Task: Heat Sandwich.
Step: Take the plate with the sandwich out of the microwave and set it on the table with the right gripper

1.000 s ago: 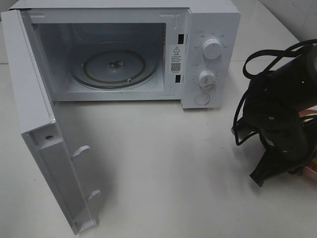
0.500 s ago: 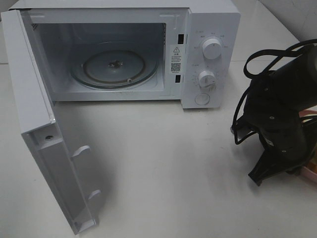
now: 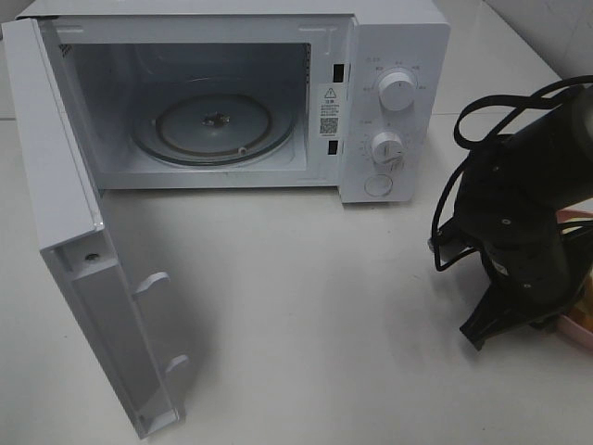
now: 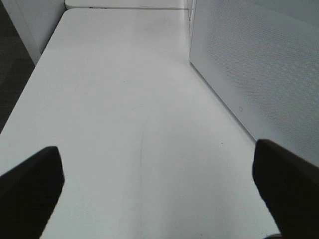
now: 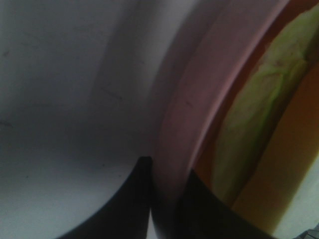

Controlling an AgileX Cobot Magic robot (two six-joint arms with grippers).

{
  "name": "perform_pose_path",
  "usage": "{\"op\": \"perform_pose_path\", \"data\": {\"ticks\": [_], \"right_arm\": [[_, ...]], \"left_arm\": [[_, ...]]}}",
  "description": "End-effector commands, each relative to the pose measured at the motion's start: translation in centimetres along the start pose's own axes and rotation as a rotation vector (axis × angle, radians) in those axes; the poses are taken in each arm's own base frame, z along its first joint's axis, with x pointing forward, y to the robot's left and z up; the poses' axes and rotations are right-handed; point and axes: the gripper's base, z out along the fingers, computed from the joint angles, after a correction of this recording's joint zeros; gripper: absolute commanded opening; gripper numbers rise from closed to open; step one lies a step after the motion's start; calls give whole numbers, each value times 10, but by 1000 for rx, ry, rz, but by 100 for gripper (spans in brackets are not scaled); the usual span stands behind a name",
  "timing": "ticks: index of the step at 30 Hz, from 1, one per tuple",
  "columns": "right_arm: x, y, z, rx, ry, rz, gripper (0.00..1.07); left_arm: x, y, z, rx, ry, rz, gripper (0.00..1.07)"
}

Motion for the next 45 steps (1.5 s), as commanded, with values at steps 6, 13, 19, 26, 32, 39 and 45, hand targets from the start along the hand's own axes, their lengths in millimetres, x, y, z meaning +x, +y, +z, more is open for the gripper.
{"op": "perform_pose_path", "data": {"ticks": [6,13,19,26,32,39,45], "right_arm": [[6,0,1,-5,52,27,35],[8,-5,-13,-56,5,13,57],[14,-11,-31,-138,-35,-34,64],[24,-25,-57,-191,-127,-49,82],[37,-40,-82,-237,-214,7,83],[59,-53,-112,-337,-335,19,81],[81,-64,-135,-418,-453,32,80]], "left_arm": [[0,0,-1,-3,-18,-1,98],[0,0,-1,-3,-18,-1,98],[0,0,-1,-3,-18,-1,98],[0,0,-1,-3,-18,-1,98],[0,0,-1,-3,-18,-1,98],[0,0,-1,-3,-18,-1,98],[0,0,-1,-3,-18,-1,98]]}}
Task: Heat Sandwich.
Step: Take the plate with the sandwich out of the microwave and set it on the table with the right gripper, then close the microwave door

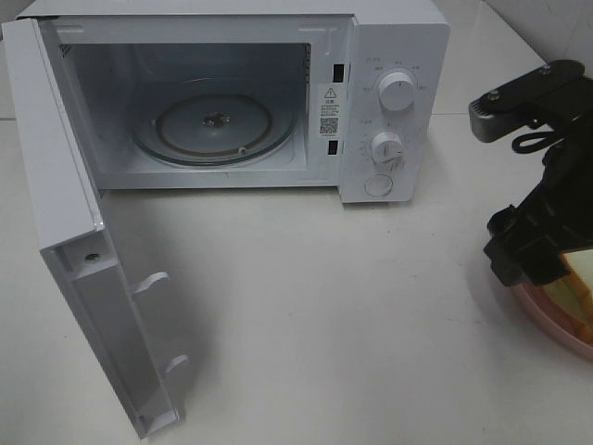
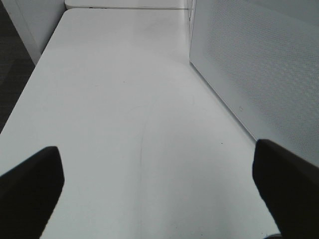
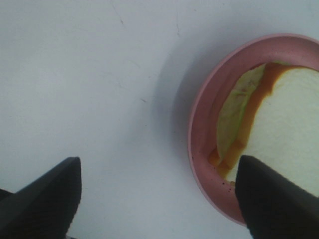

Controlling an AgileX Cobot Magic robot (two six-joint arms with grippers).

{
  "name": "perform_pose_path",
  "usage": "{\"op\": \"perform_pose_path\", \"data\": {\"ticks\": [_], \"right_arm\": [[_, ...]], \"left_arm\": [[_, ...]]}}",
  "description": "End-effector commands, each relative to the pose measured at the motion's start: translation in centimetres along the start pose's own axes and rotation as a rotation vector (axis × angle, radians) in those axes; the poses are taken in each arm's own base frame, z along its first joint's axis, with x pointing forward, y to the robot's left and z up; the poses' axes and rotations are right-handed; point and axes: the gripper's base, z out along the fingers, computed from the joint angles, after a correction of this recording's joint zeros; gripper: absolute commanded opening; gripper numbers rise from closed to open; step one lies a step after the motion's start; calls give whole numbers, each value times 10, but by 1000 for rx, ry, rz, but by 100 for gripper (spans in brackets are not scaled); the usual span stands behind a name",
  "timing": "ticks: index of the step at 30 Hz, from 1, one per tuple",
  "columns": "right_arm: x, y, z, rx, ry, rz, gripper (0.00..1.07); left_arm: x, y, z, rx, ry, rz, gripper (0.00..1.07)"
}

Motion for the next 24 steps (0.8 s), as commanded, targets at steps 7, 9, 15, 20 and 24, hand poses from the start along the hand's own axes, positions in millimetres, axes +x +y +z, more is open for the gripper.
{"op": "perform_pose_path", "data": {"ticks": [7,9,15,20,24], "right_arm": [[28,-5,-49,-82,-141,-10,79],[31,-5,-52,-84,-148,-9,78],[51,-9,-75,-97,-214,-13,78],[71,-14,-93,-93,-272,-11,77],[81,-16,-98,-91,-277,-5,76]], "left_arm": [[0,0,-1,-3,-18,-1,98],[0,0,-1,-3,-18,-1,98],[0,0,-1,-3,-18,-1,98],[0,0,-1,-3,-18,-1,98],[0,0,-1,-3,-18,-1,98]]}}
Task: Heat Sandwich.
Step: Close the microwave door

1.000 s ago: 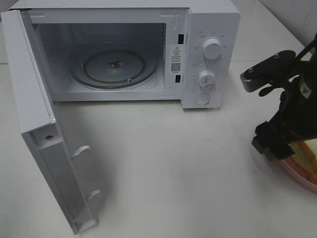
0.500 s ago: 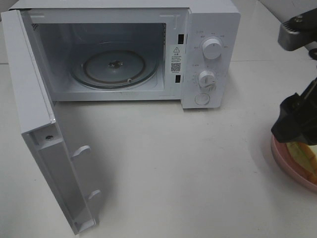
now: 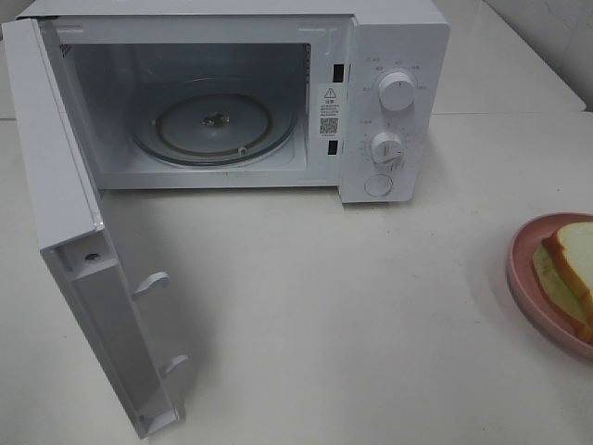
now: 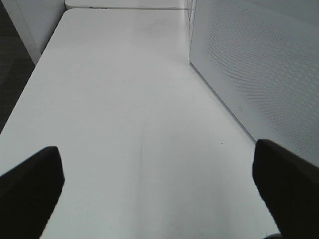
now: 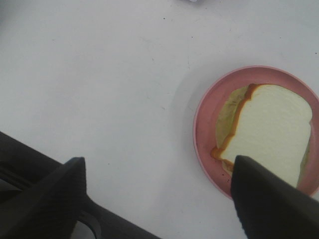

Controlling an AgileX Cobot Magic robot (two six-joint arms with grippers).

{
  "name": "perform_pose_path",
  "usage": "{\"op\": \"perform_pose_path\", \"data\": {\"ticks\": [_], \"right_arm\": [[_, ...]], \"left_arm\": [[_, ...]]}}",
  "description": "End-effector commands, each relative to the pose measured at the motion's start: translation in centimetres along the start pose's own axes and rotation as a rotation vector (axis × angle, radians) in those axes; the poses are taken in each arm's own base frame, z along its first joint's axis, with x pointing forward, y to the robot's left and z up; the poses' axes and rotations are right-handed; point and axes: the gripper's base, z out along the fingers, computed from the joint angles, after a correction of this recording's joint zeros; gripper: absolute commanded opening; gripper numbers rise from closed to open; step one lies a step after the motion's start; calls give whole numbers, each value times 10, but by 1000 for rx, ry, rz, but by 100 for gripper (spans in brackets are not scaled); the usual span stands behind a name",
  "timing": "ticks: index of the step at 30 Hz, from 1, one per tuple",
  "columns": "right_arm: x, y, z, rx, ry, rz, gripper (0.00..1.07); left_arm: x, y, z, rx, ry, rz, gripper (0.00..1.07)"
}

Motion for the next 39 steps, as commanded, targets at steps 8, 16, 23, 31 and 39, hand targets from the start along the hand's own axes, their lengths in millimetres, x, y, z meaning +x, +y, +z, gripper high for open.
{"op": "perform_pose_path", "data": {"ticks": [8,16,23,31,39], "right_arm": [[46,-3,-9,27,-41,24,76],[84,-10,-11,141,-176,185,76],[104,-3,-13,146,-258,261,76],[122,4,-15,212,-342,289,76],[139,12,-27,282,-473,329,76]], "left_arm": [[0,0,-1,-3,-18,-1,98],[0,0,-1,-3,-18,-1,98],[0,0,-1,-3,-18,-1,98],[0,0,-1,-3,-18,-1,98],[0,0,-1,-3,-18,-1,98]]}}
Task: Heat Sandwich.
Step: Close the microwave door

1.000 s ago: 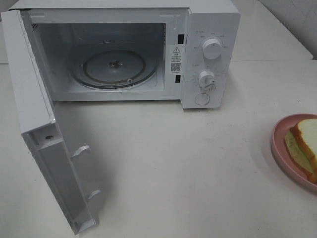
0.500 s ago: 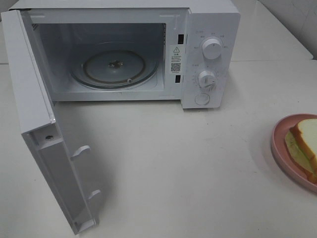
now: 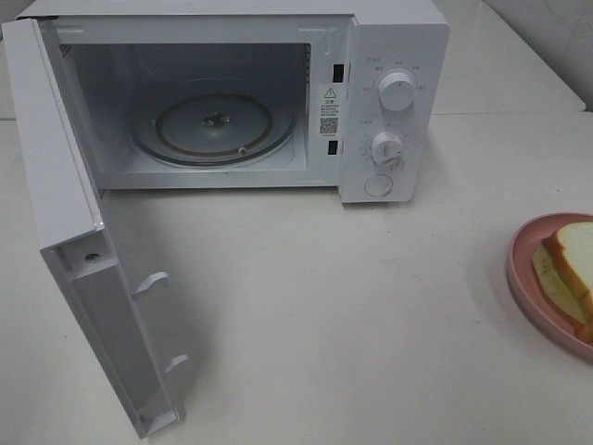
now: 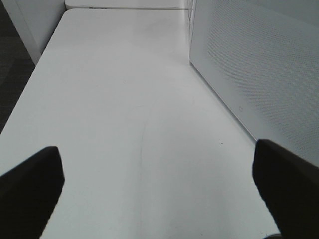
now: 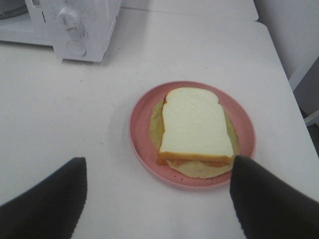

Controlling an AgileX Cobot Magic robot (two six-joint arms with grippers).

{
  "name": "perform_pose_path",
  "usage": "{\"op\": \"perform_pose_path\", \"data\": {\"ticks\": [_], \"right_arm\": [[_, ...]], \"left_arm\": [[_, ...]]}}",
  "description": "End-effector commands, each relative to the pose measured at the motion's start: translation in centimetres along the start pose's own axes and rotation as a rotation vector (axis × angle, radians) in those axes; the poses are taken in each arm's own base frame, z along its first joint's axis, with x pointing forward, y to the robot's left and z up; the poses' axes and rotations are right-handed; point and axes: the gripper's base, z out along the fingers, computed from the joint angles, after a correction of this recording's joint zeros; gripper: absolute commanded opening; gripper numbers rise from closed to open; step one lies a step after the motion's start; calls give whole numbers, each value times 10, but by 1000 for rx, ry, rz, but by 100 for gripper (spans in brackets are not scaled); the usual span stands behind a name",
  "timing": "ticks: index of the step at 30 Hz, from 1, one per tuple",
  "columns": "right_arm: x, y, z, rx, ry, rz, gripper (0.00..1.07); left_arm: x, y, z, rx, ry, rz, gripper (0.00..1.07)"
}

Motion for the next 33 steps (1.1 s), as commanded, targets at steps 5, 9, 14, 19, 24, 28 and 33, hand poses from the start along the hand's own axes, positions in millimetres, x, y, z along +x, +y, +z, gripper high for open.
{"op": "perform_pose_path", "data": {"ticks": [5,9,14,19,24,28,33], "right_arm": [[5,1,-7,11,-66,13,76],[5,1,-7,11,-66,13,76],[5,1,-7,11,-66,14,76],[5,1,-7,11,-66,15,76],[5,1,-7,11,-66,14,76],[5,1,-7,11,-66,14,76],[5,1,-7,11,-66,15,76]], "left_arm": [[0,0,-1,-3,-18,-1,98],[0,0,-1,-7,-19,1,98],[0,0,-1,-7,-19,1,98],[0,0,-1,-8,-19,2,98],[0,0,-1,-8,-19,2,98],[0,0,-1,-8,-19,2,98],[0,0,-1,-8,-19,2,98]]}}
